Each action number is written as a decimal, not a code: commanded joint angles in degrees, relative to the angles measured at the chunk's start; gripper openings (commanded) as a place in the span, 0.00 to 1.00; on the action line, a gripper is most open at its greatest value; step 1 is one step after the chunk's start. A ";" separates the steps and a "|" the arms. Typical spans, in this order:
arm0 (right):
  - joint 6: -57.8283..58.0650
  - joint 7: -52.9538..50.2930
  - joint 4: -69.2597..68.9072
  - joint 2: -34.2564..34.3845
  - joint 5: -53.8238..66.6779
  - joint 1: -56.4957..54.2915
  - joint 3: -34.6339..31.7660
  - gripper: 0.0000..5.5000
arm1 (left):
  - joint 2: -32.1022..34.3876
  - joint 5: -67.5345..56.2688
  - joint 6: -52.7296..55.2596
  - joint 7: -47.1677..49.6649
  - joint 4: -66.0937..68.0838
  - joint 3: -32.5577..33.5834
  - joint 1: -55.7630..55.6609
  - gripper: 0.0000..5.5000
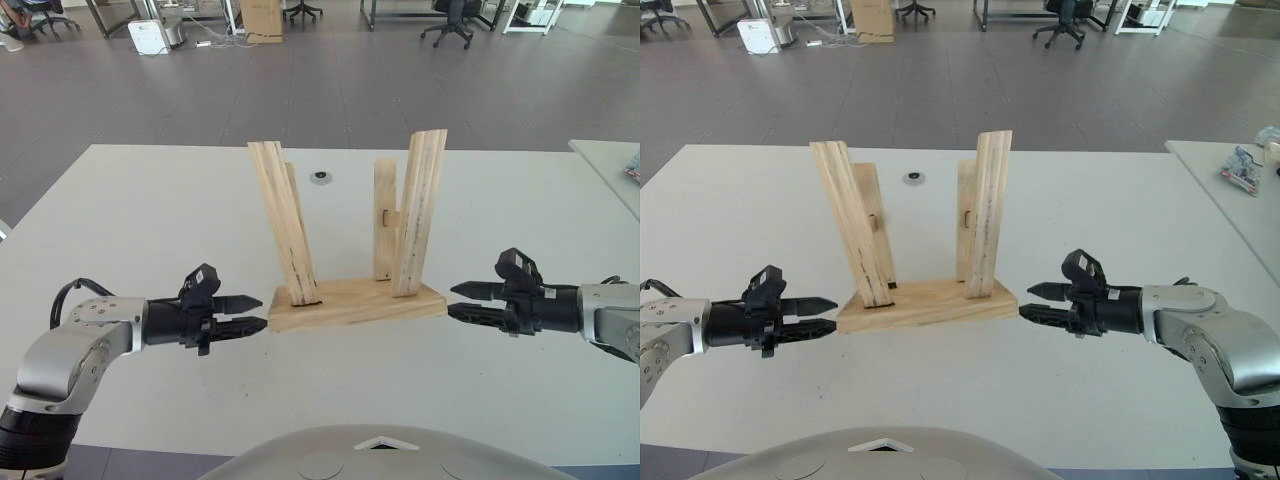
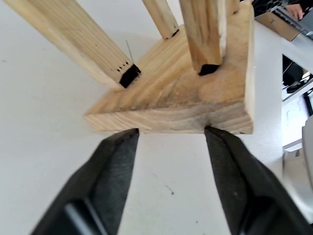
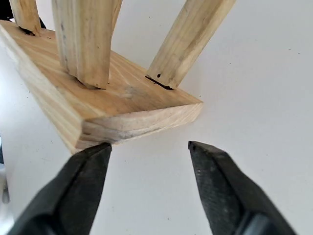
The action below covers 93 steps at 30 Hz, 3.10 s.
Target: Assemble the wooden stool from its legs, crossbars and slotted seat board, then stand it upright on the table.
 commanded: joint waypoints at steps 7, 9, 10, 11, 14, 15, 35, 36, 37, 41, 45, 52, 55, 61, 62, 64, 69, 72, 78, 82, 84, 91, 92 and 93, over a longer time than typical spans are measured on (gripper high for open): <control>6.48 0.62 -8.09 4.70 21.23 -9.40 -6.36 0.78 | -2.16 -11.57 5.91 1.35 -9.64 2.74 -11.22 0.72; 6.66 0.13 -8.12 4.71 20.67 -9.32 -6.53 0.84 | -2.67 -11.05 6.35 1.43 -10.04 2.50 -10.73 0.77; 6.12 0.61 -8.25 4.13 19.39 -8.48 -6.40 0.84 | -2.46 -10.28 6.31 1.07 -9.70 2.64 -9.72 0.77; 5.76 0.97 -8.35 3.72 18.48 -7.88 -6.31 0.84 | -2.29 -9.72 6.32 0.80 -9.46 2.77 -9.01 0.80; 4.60 3.17 -5.80 2.42 15.22 -4.97 -5.89 0.84 | 0.53 -4.90 3.52 -1.31 -7.97 1.79 -6.94 0.82; 4.28 3.57 -5.18 2.17 14.58 -4.15 -5.82 0.84 | 0.98 -4.31 3.04 -1.56 -7.54 1.68 -6.90 0.82; -8.44 12.02 6.83 -0.25 0.10 1.29 2.01 0.84 | 8.57 1.40 -6.58 -11.06 1.20 -0.37 -0.30 0.82; -8.81 11.93 6.51 0.56 0.49 0.48 2.42 0.84 | 8.41 0.06 -6.08 -11.75 -0.07 -0.24 0.56 0.82; -9.11 11.75 6.36 1.45 0.71 -0.17 2.85 0.84 | 8.13 -0.92 -5.69 -12.10 -0.83 -0.14 0.87 0.82; -9.77 12.52 5.44 3.01 0.10 -1.09 5.83 0.74 | 6.62 -1.56 -6.49 -11.19 -1.73 -1.09 1.18 0.83; -11.59 14.34 5.62 1.85 -1.54 1.38 7.29 0.60 | 2.93 -0.09 -9.07 -7.89 0.86 -2.68 -0.56 0.83; -13.52 14.67 7.55 2.87 -3.23 -1.42 10.28 0.46 | 0.21 2.62 -13.57 -9.24 2.65 -8.91 -1.35 0.83; -14.09 14.64 8.27 3.32 -3.53 -2.32 11.01 0.45 | -1.38 5.12 -16.99 -9.67 5.07 -11.62 -2.98 0.83; -14.46 15.25 8.49 3.58 -3.11 -2.94 11.85 0.43 | -4.49 12.71 -29.24 -9.99 15.46 -14.12 -7.03 0.83; -14.53 15.29 8.40 3.60 -3.02 -2.81 11.89 0.43 | -4.79 13.34 -30.71 -10.04 16.78 -14.20 -7.50 0.83; -14.55 15.45 8.08 3.66 -2.85 -2.55 12.11 0.43 | -5.61 14.46 -33.49 -10.08 19.05 -14.35 -8.76 0.83; -14.77 15.86 8.44 3.89 -2.91 -3.08 12.87 0.43 | -9.08 13.30 -35.65 -9.74 20.58 -14.53 -11.50 0.83; -14.90 15.62 8.77 4.28 -3.00 -3.82 13.31 0.43 | -11.00 11.15 -32.53 -10.38 19.77 -15.68 -10.89 0.77; -14.35 14.72 10.06 5.96 -1.80 -5.62 12.42 0.43 | -13.17 6.88 -26.03 -8.27 22.77 -12.90 -11.27 0.61; -13.34 14.18 10.40 6.96 -0.73 -6.39 11.53 0.43 | -12.95 6.79 -25.19 -8.68 22.35 -12.84 -10.95 0.49; -12.59 13.75 10.35 7.53 -0.18 -6.84 11.02 0.43 | -12.77 6.03 -23.60 -8.73 20.82 -12.83 -11.41 0.45; -3.20 12.76 5.60 5.72 5.65 -10.73 9.91 0.42 | -8.43 -4.85 -6.28 -9.98 11.73 -8.97 -19.16 0.40; 0.14 13.36 3.57 4.23 8.32 -12.47 9.70 0.41 | -7.17 -7.92 -1.55 -10.59 9.86 -8.59 -21.40 0.39; 3.31 13.70 2.24 3.33 11.35 -14.70 9.07 0.39 | -6.00 -10.56 2.87 -11.00 8.07 -8.48 -23.44 0.39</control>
